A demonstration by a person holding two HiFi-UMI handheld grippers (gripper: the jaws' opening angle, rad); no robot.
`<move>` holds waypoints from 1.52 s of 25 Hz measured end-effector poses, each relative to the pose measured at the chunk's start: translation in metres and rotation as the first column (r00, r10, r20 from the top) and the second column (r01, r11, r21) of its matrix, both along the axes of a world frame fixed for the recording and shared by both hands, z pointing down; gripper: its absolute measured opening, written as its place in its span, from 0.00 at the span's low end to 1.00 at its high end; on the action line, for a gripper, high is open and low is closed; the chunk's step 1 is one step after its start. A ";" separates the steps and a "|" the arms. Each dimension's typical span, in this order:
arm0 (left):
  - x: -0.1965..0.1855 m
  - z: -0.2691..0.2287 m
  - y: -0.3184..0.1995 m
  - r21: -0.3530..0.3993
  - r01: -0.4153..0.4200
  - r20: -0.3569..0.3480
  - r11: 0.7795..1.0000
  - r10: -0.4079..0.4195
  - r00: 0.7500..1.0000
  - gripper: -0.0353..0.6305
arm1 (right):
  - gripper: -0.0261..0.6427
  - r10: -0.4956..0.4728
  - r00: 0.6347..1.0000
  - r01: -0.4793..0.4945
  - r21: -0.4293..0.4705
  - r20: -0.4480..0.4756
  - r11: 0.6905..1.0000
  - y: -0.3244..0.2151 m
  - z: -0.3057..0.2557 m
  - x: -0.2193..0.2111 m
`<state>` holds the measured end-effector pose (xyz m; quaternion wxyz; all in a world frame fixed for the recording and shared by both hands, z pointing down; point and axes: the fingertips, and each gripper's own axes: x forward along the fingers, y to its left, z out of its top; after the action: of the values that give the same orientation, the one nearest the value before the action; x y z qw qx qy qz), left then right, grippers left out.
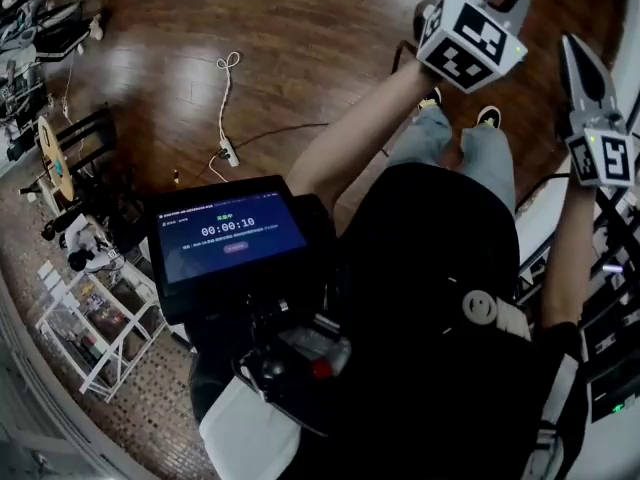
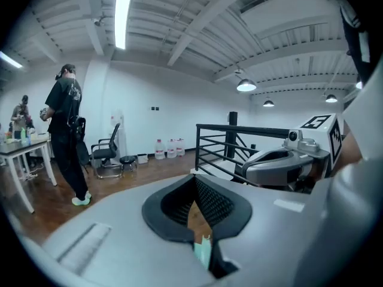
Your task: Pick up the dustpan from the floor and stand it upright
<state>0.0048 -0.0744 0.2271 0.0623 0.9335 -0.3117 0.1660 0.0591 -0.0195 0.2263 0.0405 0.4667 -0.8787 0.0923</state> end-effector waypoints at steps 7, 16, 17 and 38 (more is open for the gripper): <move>-0.029 -0.088 0.103 -0.017 -0.021 -0.095 1.000 0.019 0.995 0.08 | 0.04 0.035 0.999 -0.037 0.079 0.037 0.996 0.082 -0.078 -0.045; -0.037 -0.083 0.128 0.077 0.010 -0.134 0.997 0.001 0.991 0.08 | 0.04 0.035 0.998 -0.030 0.103 -0.047 0.994 0.091 -0.071 -0.052; -0.040 -0.083 0.127 0.073 0.015 -0.116 0.997 -0.007 0.993 0.08 | 0.04 0.022 0.998 -0.016 0.101 -0.059 0.995 0.089 -0.071 -0.056; 0.009 -0.129 0.117 0.076 0.004 -0.143 0.997 0.007 0.990 0.08 | 0.04 -0.039 0.994 0.052 0.129 -0.099 0.990 0.084 -0.111 -0.038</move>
<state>0.0133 0.0426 0.0985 0.0487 0.9449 -0.3118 0.0864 0.0208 0.0641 0.1156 0.0539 0.4521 -0.8903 0.0105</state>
